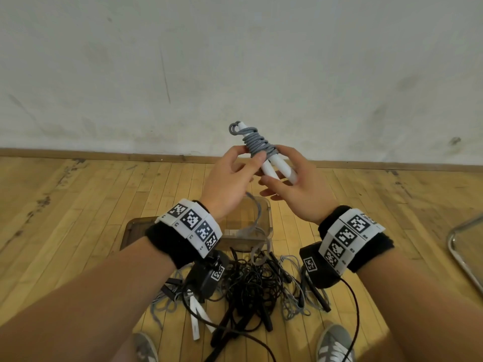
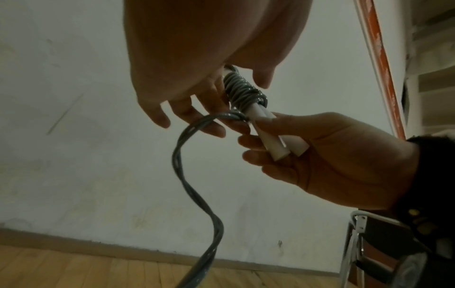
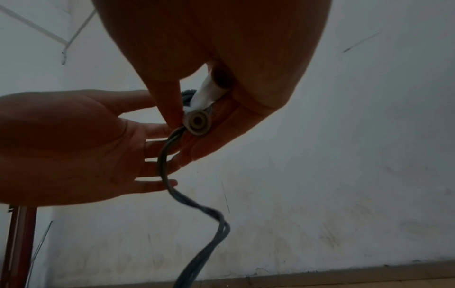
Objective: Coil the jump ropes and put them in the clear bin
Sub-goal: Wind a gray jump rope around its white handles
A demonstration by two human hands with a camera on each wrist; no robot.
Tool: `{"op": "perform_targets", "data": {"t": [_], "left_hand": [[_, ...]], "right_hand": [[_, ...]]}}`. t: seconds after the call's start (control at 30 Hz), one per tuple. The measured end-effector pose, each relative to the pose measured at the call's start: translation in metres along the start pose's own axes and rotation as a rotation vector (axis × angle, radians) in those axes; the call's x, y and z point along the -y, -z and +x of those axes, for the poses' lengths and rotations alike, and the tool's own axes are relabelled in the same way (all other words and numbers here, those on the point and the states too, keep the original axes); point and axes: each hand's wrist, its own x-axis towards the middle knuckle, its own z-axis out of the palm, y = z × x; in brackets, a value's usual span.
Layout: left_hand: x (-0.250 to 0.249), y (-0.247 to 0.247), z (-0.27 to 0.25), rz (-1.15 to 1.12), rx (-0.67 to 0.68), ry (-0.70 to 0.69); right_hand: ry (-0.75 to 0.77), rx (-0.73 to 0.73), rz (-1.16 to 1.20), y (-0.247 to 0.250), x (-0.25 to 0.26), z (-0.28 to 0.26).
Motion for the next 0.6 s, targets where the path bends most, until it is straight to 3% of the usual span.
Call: {"op": "perform_targets", "data": {"t": [0.27,0.43,0.6], "left_hand": [[0.007,0.003,0.003,0.314,0.05,-0.078],[0.009,0.002,0.009,0.227,0.02,-0.07],[0.003,-0.001,0.008,0.056,0.01,-0.012]], "right_hand": [[-0.008,-0.124,-0.115,0.008,-0.005,0.002],[-0.022,-0.152,-0.303,0.012,-0.006,0.001],[-0.03,-0.174,-0.338,0.012,-0.006,0.002]]}}
